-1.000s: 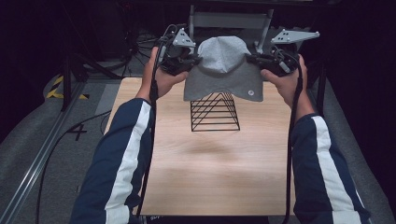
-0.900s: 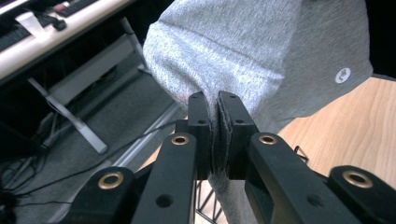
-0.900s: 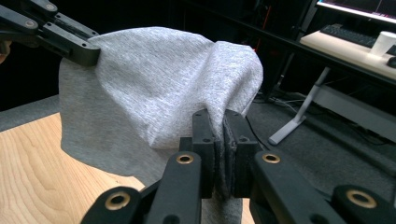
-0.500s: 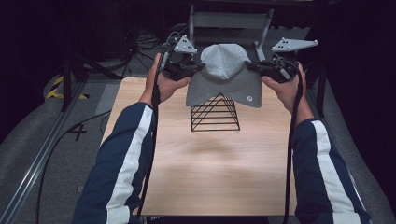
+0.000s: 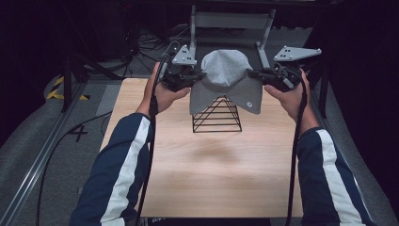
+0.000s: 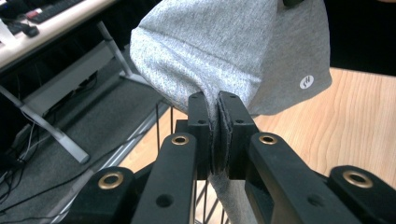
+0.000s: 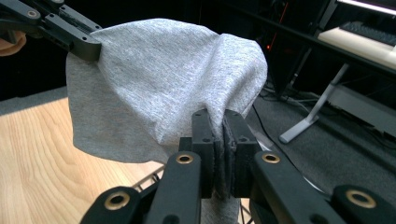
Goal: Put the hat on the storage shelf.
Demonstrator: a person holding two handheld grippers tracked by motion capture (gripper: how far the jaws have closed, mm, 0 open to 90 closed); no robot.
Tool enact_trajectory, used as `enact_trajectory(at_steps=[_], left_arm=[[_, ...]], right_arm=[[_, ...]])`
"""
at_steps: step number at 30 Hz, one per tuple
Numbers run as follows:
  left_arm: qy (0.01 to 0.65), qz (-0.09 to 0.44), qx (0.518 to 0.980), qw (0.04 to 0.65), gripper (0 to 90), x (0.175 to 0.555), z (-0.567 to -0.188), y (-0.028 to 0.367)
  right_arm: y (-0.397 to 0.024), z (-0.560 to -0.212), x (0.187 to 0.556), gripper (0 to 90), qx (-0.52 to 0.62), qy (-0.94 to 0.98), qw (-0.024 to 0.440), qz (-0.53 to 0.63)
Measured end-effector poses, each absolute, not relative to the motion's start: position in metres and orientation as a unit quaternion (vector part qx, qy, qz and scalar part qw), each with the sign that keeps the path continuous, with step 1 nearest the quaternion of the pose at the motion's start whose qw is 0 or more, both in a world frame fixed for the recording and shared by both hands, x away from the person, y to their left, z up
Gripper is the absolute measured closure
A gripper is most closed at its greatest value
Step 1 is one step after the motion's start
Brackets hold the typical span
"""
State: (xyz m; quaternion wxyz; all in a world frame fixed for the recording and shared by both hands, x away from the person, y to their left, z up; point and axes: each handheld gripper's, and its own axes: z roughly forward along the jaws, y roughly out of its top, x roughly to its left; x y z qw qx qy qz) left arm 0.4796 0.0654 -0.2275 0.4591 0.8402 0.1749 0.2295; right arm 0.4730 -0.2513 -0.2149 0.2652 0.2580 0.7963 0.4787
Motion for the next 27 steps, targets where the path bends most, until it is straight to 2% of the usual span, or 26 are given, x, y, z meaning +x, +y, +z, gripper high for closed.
enact_trajectory(at_steps=[9,27], left_arm=[[0.189,0.222,0.848,0.443,84.4,0.488,-0.249,0.065],[0.227,0.197,0.855,0.423,84.3,0.502,-0.316,0.062]], right_arm=[[-0.249,-0.235,0.48,84.6,0.266,0.804,0.257,0.465],[-0.25,-0.302,0.498,84.6,0.304,0.821,0.225,0.427]])
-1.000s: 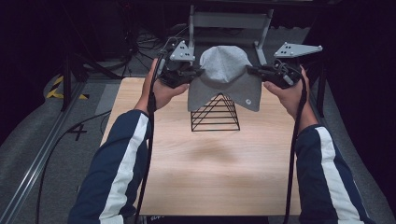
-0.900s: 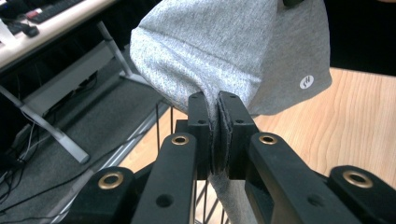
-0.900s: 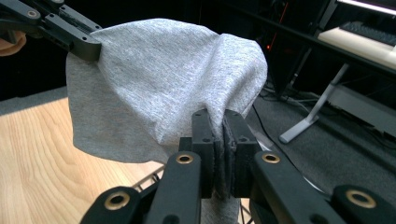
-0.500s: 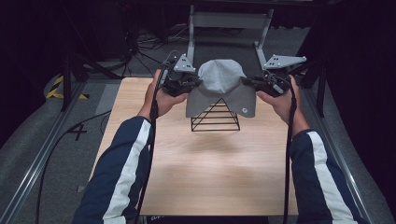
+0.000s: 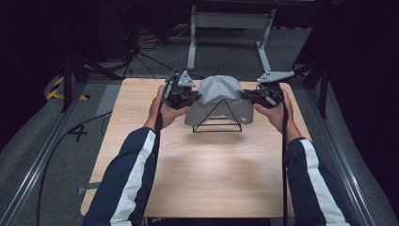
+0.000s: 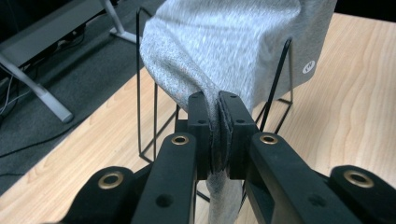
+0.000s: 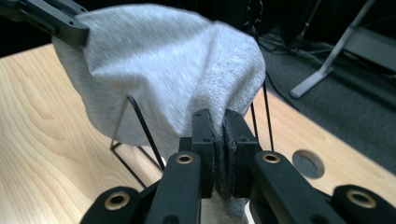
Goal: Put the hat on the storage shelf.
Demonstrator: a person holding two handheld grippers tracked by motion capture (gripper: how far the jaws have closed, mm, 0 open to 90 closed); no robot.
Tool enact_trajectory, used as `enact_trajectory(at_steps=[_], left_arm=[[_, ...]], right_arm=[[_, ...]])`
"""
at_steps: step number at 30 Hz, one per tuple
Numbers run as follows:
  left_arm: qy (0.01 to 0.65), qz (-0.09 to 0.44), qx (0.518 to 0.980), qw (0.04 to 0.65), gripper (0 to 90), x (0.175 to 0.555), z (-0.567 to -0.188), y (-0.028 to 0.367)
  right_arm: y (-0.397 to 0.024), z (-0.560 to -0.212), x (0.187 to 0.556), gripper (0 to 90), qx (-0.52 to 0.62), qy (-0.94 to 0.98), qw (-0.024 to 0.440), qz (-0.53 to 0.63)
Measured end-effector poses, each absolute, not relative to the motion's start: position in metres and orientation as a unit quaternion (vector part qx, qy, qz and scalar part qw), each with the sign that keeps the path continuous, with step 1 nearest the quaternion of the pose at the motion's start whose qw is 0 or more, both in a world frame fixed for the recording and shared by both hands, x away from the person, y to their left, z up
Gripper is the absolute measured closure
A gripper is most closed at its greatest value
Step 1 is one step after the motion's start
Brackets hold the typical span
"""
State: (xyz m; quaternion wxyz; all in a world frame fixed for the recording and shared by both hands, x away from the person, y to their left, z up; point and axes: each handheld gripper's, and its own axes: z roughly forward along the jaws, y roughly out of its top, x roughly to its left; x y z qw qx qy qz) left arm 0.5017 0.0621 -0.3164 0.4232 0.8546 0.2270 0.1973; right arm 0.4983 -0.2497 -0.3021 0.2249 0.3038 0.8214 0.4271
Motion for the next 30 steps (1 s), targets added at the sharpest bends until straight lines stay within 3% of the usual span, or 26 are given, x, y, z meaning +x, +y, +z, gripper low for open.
enact_trajectory(at_steps=[30], left_arm=[[0.256,0.178,0.883,0.351,84.6,0.517,-0.395,0.051]], right_arm=[[-0.246,-0.389,0.509,84.8,0.346,0.841,0.168,0.379]])
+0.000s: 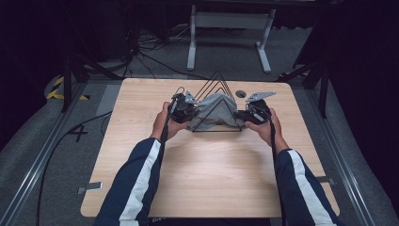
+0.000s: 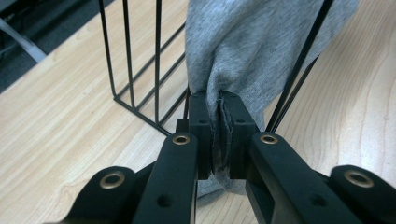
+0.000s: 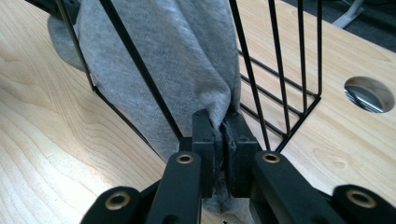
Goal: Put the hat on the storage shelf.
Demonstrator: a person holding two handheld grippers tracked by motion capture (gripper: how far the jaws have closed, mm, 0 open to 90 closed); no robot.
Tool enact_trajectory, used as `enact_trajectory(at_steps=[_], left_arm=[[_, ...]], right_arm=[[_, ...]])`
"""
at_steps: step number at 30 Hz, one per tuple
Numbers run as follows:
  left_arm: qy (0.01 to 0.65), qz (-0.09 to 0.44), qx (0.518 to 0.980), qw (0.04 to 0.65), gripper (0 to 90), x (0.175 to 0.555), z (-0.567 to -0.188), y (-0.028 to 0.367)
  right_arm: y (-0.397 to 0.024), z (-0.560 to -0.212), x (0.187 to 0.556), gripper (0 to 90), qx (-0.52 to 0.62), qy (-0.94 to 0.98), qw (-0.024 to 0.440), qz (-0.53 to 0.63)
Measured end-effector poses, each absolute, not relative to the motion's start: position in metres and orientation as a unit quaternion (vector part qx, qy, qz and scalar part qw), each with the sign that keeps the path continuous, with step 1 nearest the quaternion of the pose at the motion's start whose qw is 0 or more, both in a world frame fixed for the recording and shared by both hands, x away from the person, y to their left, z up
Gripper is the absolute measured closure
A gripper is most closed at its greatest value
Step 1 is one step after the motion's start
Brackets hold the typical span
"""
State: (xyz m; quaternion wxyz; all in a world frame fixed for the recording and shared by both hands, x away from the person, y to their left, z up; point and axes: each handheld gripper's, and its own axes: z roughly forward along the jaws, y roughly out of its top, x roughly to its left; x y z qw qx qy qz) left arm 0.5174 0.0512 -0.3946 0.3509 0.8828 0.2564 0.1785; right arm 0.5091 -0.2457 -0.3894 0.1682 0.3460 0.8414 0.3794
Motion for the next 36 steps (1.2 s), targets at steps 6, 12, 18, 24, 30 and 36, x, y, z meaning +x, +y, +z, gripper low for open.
enact_trajectory(at_steps=[6,12,18,24,30,36], left_arm=[[0.264,0.186,0.88,0.349,84.7,0.522,-0.403,0.05],[0.272,0.197,0.879,0.339,84.7,0.525,-0.402,0.049],[0.276,0.204,0.879,0.333,84.7,0.527,-0.399,0.052],[0.274,0.204,0.876,0.339,83.4,0.524,-0.394,0.056],[0.268,0.217,0.874,0.341,70.4,0.514,-0.381,0.07],[0.256,0.226,0.873,0.348,65.6,0.494,-0.367,0.087]], right_arm=[[-0.246,-0.396,0.507,85.0,0.349,0.839,0.164,0.384],[-0.242,-0.396,0.501,85.1,0.34,0.843,0.158,0.386],[-0.238,-0.393,0.497,85.1,0.329,0.851,0.155,0.378],[-0.237,-0.389,0.495,83.9,0.325,0.855,0.158,0.373],[-0.247,-0.374,0.493,73.6,0.334,0.847,0.183,0.371],[-0.254,-0.361,0.484,71.7,0.332,0.844,0.201,0.371]])
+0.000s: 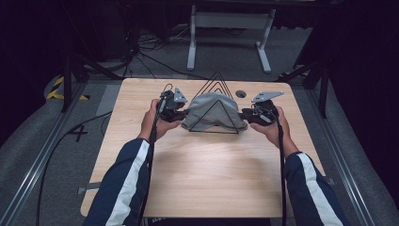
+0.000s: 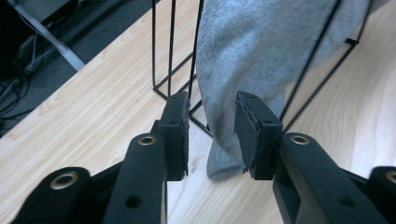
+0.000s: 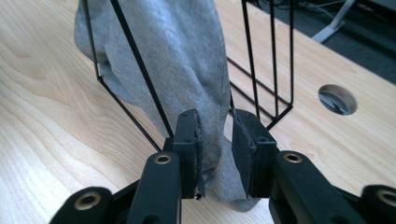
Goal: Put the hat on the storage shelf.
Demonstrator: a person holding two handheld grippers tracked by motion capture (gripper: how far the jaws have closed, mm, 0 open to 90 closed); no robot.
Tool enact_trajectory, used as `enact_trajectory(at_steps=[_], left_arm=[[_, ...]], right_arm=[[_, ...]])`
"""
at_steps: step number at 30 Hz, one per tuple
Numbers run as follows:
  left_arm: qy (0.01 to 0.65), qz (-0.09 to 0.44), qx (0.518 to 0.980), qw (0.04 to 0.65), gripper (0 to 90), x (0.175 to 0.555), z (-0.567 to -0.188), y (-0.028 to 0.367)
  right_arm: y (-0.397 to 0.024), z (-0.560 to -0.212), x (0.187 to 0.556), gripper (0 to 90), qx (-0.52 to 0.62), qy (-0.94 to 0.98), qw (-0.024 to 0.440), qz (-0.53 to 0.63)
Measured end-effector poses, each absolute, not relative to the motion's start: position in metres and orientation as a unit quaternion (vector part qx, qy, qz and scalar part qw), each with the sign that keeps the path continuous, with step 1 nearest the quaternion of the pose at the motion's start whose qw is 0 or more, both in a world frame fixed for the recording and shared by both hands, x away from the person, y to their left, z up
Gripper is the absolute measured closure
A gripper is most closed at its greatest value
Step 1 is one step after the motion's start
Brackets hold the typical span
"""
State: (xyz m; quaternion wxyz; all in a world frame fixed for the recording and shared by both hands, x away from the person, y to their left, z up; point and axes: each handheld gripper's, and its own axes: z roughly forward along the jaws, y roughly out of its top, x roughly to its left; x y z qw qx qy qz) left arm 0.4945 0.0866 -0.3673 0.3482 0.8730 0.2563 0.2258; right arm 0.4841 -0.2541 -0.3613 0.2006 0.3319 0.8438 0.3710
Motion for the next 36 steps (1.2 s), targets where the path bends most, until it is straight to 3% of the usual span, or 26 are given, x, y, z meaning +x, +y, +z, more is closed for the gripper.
enact_trajectory(at_steps=[10,16,24,36], left_arm=[[0.237,0.229,0.885,0.33,51.1,0.456,-0.366,0.108],[0.222,0.213,0.897,0.316,47.0,0.436,-0.37,0.124],[0.217,0.229,0.907,0.279,39.4,0.402,-0.383,0.15],[0.225,0.207,0.916,0.261,33.3,0.364,-0.419,0.194]], right_arm=[[-0.261,-0.345,0.461,64.6,0.311,0.853,0.22,0.357],[-0.268,-0.344,0.45,57.7,0.307,0.858,0.222,0.348],[-0.284,-0.353,0.424,54.0,0.301,0.864,0.227,0.333],[-0.314,-0.383,0.382,44.3,0.301,0.867,0.241,0.314]])
